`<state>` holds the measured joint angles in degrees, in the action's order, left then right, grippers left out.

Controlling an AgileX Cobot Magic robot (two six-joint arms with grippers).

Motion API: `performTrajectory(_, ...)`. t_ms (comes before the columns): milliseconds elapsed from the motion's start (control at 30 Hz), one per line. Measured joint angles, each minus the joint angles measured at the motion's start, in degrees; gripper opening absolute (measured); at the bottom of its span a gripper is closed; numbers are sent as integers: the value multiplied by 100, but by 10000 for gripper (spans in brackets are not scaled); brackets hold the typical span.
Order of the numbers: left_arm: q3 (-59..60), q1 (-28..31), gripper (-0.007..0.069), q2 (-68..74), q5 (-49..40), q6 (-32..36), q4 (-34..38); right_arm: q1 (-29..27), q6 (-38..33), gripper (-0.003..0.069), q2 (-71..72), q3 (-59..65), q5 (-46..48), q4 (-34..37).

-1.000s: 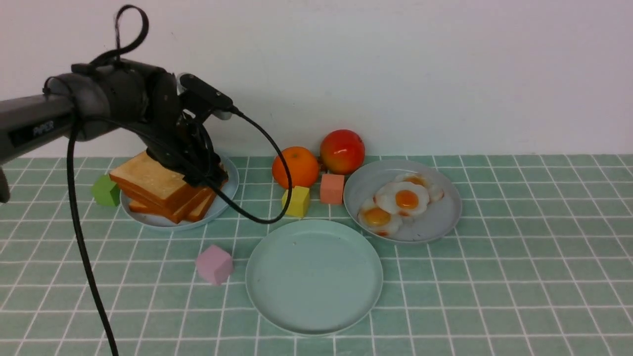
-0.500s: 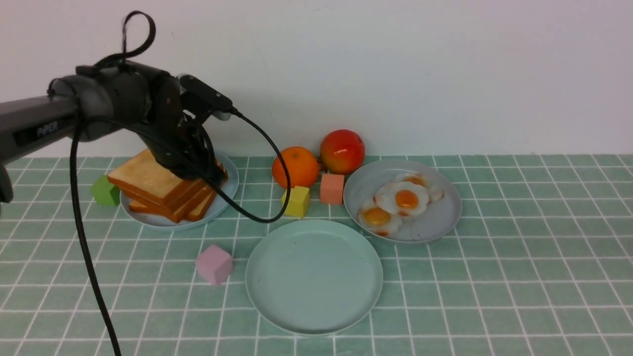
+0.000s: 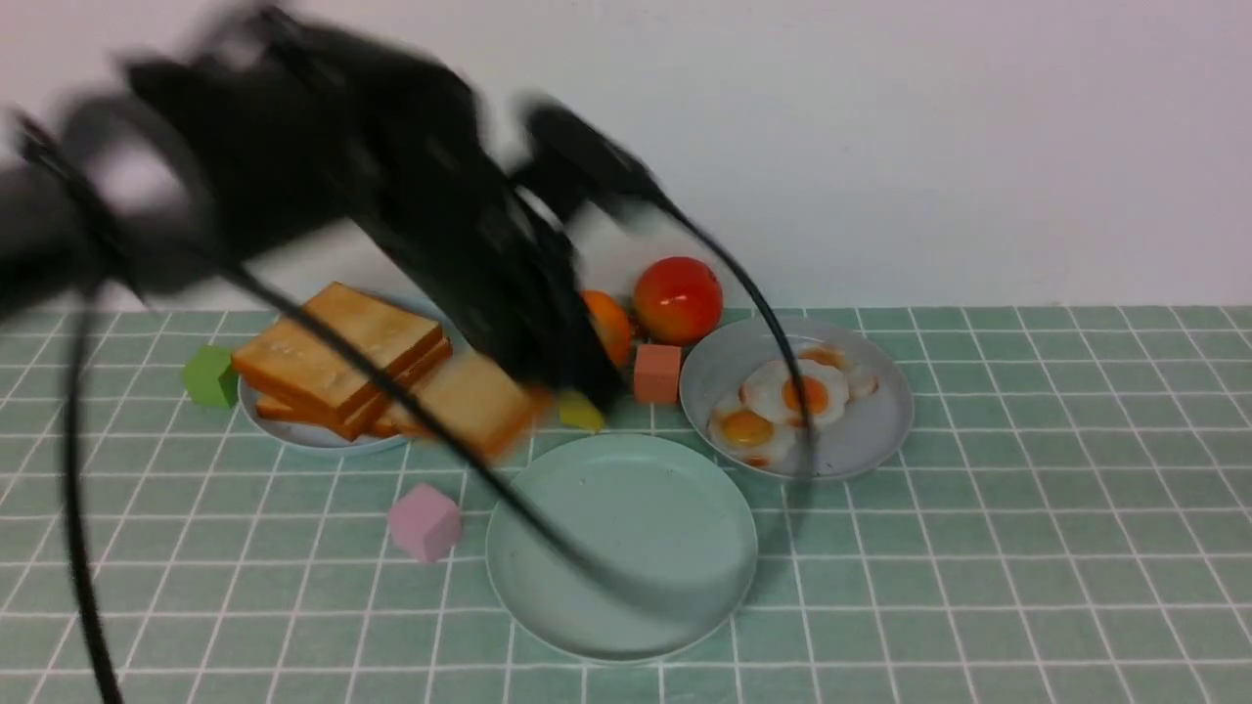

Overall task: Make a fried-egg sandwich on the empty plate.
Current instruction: Use the left arm to put a slice of bread into the empty plate in the middle

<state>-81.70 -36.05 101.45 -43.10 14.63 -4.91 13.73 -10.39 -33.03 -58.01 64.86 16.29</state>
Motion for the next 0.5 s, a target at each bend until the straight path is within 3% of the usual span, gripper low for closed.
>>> performTrajectory(200, 302, -774, 13, 464, 600, -406, -938, 0, 0, 32, 41, 0, 65, -53)
performTrajectory(500, 302, -821, 13, 946, 1232, -848, -1474, 0, 0, 41, 41, 0, 146, -67)
